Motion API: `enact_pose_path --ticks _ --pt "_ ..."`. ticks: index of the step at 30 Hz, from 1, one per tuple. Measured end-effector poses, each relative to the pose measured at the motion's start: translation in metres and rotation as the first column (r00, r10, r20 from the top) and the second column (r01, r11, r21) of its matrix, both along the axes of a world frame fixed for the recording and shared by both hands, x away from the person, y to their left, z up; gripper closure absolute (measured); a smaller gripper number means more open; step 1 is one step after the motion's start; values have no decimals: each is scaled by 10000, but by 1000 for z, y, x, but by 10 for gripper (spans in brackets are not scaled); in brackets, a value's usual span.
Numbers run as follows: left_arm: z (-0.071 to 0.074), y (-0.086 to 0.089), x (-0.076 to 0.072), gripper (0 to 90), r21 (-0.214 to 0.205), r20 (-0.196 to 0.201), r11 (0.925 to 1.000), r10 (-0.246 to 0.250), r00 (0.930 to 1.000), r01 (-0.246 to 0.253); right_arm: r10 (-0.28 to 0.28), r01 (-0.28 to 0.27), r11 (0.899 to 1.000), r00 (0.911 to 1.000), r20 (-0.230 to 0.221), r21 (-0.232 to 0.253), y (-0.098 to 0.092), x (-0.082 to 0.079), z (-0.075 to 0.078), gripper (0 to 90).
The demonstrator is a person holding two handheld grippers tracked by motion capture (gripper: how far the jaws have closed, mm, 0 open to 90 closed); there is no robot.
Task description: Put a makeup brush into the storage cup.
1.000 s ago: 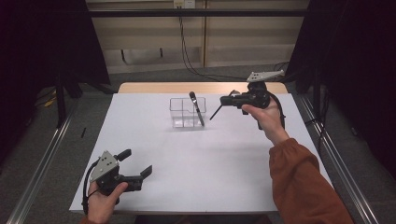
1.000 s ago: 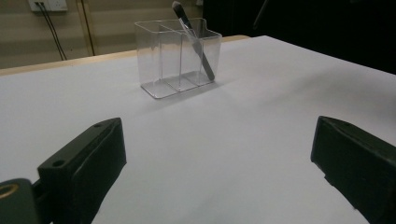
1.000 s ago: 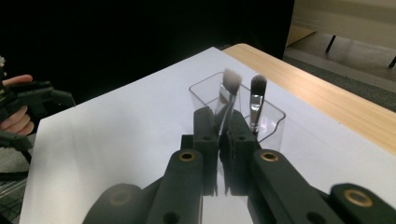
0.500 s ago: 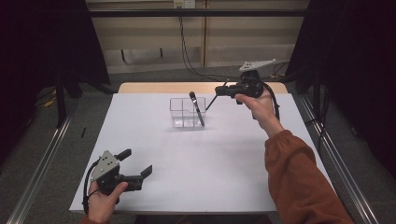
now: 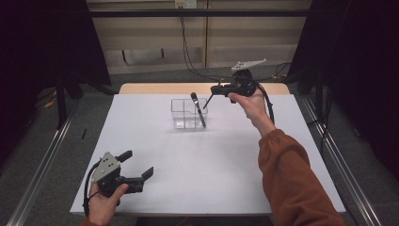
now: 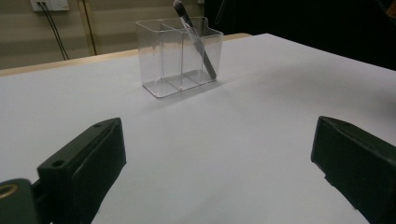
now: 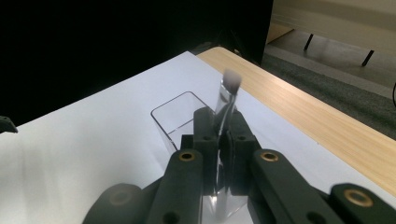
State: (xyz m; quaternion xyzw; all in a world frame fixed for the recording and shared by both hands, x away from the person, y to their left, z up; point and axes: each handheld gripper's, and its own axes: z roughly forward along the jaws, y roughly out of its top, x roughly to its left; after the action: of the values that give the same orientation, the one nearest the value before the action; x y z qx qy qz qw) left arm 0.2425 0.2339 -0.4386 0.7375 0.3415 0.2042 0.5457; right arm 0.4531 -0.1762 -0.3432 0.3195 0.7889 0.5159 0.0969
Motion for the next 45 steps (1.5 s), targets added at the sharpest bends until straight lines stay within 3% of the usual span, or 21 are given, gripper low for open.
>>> enact_pose_path --ticks 22,45 --pt "0 1 0 31 13 20 10000 -6 10000 6 177 -188 9983 9997 -196 -546 25 5 -22 856" --pt "-2 3 1 30 45 -151 10000 -25 9999 26 151 -183 9977 9986 -499 -647 31 9 -41 856"
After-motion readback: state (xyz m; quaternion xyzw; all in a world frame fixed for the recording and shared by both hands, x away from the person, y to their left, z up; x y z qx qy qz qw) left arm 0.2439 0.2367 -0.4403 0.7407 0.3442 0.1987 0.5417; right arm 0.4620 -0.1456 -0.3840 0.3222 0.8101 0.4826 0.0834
